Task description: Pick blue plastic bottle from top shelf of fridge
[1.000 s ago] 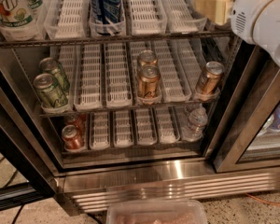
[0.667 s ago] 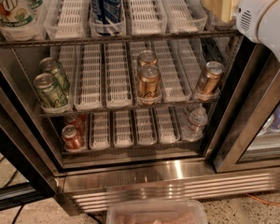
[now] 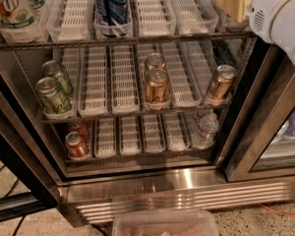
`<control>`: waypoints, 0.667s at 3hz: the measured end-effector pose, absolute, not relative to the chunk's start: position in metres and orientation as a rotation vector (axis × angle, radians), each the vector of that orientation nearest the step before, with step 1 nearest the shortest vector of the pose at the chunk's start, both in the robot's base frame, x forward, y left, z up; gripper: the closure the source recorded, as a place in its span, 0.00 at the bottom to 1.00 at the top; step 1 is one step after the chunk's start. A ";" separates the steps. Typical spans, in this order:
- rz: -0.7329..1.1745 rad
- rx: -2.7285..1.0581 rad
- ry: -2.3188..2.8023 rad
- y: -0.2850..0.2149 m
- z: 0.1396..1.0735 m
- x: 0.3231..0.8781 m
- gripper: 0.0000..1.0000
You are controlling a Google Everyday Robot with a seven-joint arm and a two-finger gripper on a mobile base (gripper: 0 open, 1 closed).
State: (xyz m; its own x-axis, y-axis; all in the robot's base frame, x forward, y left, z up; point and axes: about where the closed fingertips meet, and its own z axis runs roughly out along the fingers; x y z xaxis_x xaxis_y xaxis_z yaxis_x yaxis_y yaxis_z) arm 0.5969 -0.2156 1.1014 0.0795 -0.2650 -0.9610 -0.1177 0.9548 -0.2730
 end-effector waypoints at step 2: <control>-0.154 -0.304 1.488 -0.227 1.099 0.618 0.33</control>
Offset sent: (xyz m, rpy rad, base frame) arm 0.0466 -0.0084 0.0062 -0.0263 -0.0032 -0.0519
